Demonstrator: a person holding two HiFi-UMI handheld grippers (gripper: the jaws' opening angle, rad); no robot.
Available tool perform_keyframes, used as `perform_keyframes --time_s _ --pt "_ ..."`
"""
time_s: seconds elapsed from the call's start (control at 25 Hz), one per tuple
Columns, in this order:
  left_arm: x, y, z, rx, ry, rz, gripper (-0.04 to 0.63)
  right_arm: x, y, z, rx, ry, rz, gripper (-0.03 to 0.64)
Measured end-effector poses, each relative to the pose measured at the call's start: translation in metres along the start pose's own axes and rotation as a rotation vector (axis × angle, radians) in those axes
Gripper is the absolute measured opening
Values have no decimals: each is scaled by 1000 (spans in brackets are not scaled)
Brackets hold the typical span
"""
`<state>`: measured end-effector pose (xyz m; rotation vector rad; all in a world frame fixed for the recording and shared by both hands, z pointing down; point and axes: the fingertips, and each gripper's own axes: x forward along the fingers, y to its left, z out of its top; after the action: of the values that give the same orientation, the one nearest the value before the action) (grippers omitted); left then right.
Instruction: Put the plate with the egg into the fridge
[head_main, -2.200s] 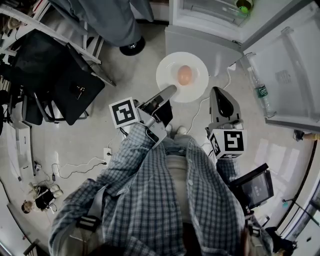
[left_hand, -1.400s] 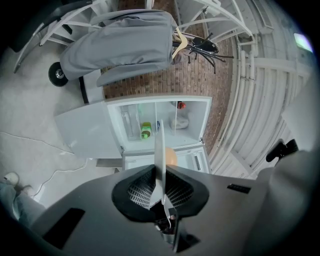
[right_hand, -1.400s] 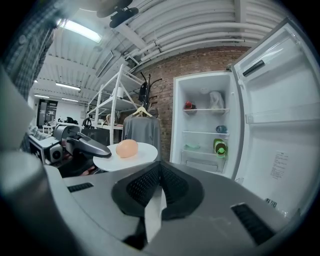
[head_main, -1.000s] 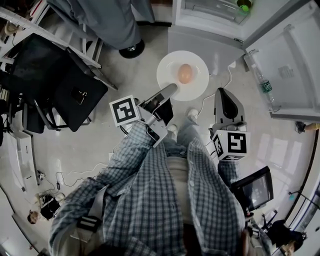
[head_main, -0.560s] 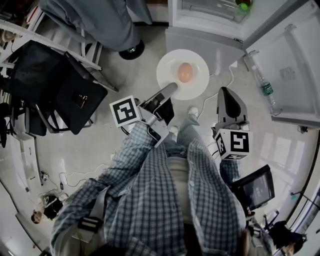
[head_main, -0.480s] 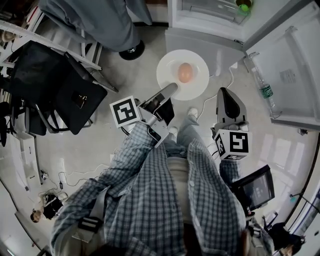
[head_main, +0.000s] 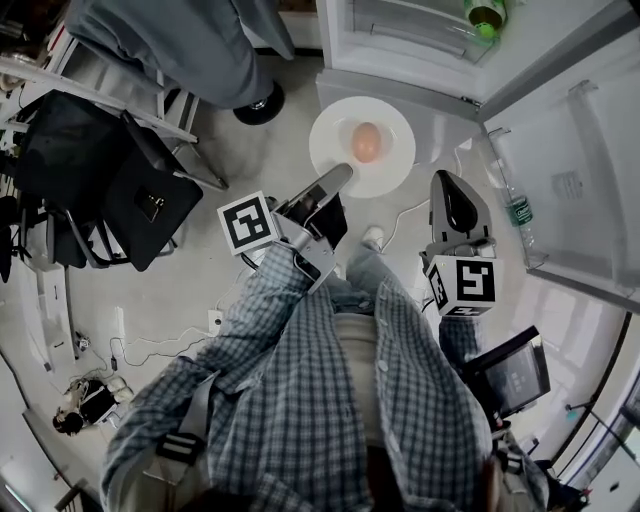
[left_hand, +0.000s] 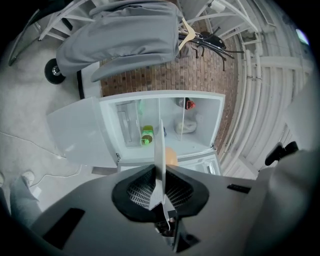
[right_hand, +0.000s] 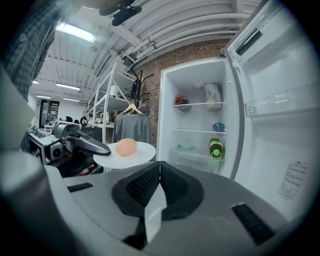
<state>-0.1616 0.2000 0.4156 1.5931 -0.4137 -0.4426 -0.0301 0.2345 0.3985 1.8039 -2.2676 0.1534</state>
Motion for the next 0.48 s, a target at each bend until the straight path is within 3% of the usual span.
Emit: perform_keyframes --time_s 0.48 --pt "82 -7 -7 24 -9 -10 37 22 -78 5 -11 -4 15 6"
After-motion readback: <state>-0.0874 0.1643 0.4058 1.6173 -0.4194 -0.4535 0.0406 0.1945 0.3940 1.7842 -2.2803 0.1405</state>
